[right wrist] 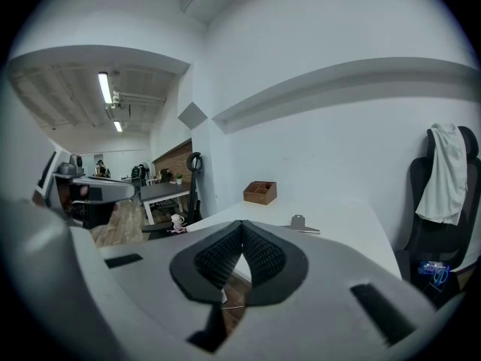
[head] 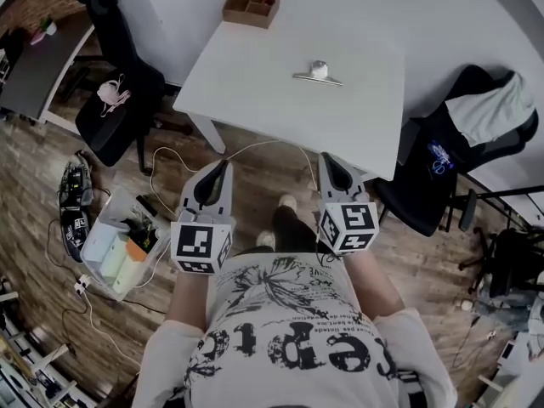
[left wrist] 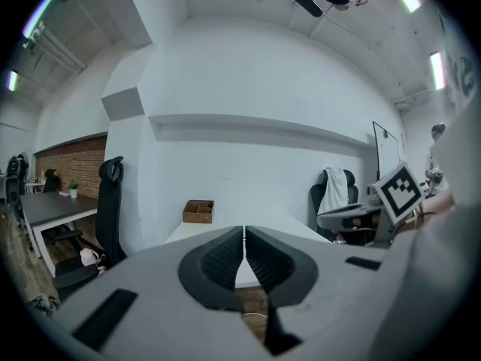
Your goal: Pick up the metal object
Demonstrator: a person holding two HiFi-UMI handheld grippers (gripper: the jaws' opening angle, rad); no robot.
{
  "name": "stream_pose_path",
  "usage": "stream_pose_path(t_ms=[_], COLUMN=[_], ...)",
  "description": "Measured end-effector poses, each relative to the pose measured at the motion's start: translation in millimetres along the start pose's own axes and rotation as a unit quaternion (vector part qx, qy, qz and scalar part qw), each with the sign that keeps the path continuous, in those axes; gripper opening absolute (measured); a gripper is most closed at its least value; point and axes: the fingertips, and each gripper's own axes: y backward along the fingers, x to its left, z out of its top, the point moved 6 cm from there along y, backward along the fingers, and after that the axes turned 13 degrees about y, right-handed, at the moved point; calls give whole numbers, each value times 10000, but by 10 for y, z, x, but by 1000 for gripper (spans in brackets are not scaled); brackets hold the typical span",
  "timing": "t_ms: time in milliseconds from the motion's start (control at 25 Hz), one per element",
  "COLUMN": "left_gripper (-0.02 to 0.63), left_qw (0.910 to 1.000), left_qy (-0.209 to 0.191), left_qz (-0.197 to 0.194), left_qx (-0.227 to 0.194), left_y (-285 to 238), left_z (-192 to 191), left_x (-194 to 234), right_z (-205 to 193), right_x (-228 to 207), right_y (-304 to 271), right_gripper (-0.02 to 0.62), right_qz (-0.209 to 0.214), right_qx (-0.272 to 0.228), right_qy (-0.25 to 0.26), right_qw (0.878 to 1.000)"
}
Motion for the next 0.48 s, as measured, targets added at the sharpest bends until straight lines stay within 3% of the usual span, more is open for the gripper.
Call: stream_pose_path(t_ms=[480], left_gripper=[12], left_qw=[9997], left_qy=[-197], left_qz=[-120], left_qx=[46], left_y=[-1481], left_z=[404], left_x=[435], right_z=[183], right_x=[-794], right_y=[-1347], right_gripper=[-8], right_qz=[-128], right_qx=[25], right_qy=[-210], right_qw=[9997])
